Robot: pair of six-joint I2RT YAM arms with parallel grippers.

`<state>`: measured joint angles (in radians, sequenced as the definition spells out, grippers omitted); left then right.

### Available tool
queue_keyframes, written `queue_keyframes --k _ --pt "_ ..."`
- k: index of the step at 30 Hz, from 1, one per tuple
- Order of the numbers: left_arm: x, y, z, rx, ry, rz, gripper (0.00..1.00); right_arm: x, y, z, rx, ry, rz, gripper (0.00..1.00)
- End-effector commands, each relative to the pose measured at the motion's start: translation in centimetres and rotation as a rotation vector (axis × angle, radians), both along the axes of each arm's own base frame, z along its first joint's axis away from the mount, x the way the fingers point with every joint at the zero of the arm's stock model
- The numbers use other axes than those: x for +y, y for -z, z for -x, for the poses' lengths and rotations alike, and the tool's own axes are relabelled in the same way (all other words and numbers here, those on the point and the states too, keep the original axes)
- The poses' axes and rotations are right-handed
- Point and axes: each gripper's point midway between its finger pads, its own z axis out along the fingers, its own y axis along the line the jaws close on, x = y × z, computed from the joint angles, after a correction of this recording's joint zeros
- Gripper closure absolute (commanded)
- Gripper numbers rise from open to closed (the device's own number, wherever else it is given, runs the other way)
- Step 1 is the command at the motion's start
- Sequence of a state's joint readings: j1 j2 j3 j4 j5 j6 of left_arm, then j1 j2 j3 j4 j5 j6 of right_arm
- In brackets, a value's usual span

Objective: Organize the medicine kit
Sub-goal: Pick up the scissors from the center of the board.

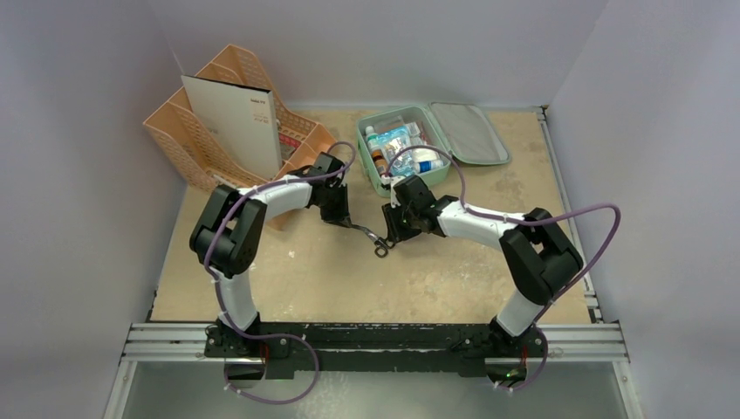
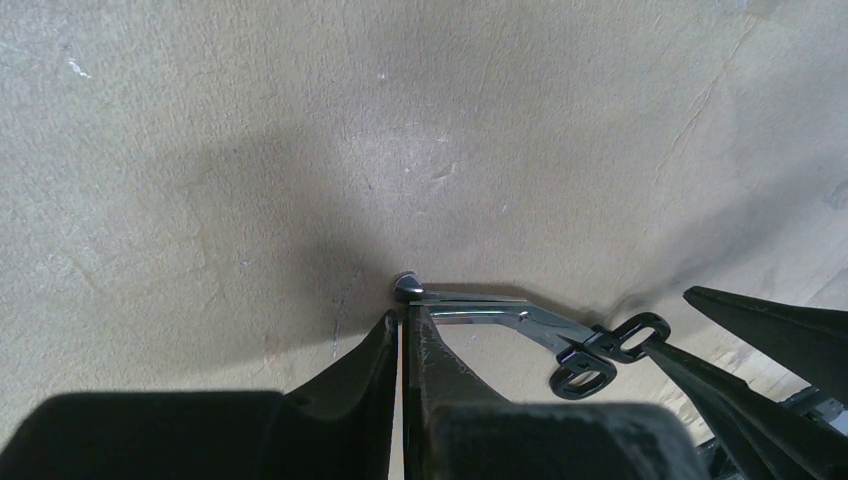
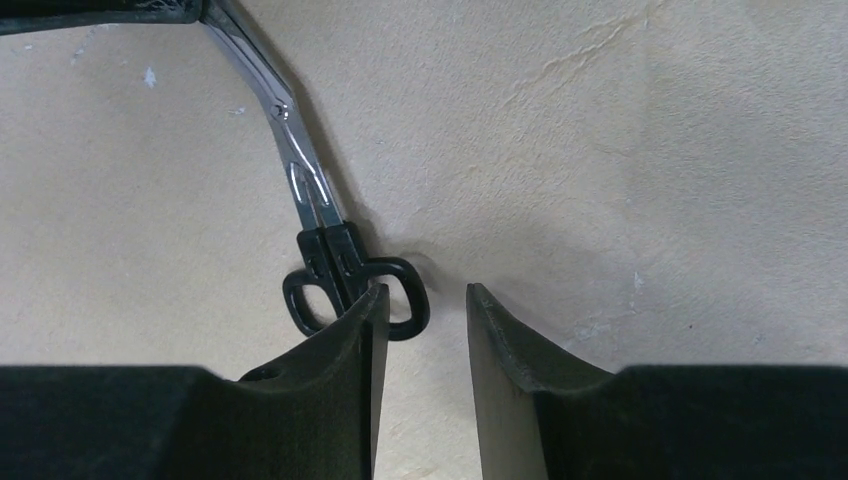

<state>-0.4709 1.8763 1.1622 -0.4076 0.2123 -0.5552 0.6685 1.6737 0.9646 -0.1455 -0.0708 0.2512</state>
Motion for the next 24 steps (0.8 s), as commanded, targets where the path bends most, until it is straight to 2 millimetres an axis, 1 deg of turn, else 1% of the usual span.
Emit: queue_keyframes --k 1,4,8,12,15,17,18,20,22,24 --pt "1.2 2.1 0.4 0.030 0.008 -0.075 0.96 0.3 0.5 -0.5 -0.001 0.002 0.011 0.64" --pt "1.4 2.4 0.5 0.033 0.006 -0.085 0.97 -0.1 0.7 -0.8 -0.013 0.017 0.034 0.66" --pt "1.4 2.7 0.7 0.034 0.005 -0.079 0.97 -0.3 1.2 -0.7 -0.005 0.025 0.043 0.70" --pt "1.4 3.0 0.9 0.041 0.008 -0.078 0.97 -0.6 1.6 -0.6 -0.005 0.027 0.057 0.80" --pt "1.4 3.0 1.0 0.043 0.007 -0.078 0.97 -0.9 1.9 -0.6 -0.007 0.024 0.076 0.90" --pt "1.3 2.7 1.0 0.038 0.008 -0.069 0.97 -1.0 1.9 -0.5 -0.010 0.017 0.077 0.97" --pt "1.2 2.4 1.1 0.038 0.010 -0.061 0.97 -1.0 1.8 -0.5 -0.013 0.016 0.076 1.00" --pt "0.7 1.1 1.0 0.026 0.022 -0.030 0.97 -1.0 1.4 -0.5 -0.018 0.013 0.072 1.00" --pt "0.2 -1.1 0.7 -0.012 0.034 0.006 0.95 -0.8 0.9 0.1 -0.001 0.002 0.049 1.00" --pt "0.0 -3.6 0.2 -0.060 0.046 0.026 0.89 -0.6 0.1 0.4 0.000 0.005 0.028 1.00"
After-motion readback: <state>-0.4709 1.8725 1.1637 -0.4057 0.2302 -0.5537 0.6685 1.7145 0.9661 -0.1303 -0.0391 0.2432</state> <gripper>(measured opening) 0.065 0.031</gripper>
